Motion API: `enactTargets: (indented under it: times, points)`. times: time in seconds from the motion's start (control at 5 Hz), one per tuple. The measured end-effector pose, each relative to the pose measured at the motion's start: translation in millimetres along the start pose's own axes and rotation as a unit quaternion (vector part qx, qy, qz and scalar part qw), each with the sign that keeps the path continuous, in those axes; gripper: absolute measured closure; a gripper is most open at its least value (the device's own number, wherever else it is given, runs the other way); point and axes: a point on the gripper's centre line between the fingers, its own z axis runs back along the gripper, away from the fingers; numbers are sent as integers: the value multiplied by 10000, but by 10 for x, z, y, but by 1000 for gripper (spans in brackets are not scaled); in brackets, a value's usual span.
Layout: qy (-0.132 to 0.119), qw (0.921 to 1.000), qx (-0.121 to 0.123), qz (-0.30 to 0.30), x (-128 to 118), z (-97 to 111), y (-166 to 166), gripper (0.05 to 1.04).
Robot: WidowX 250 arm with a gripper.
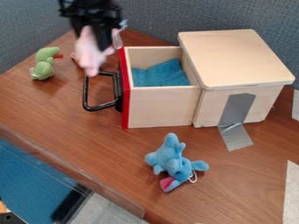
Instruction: Put the pink rabbit in the drawer
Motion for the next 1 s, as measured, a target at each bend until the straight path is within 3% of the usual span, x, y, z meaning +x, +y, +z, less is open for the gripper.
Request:
enactTargets:
  times: [0.6, 1.0]
  points:
    - [85, 9997, 27, -207, 386, -403, -465, 678]
    - [9, 9997, 247, -18, 479, -745, -424, 678]
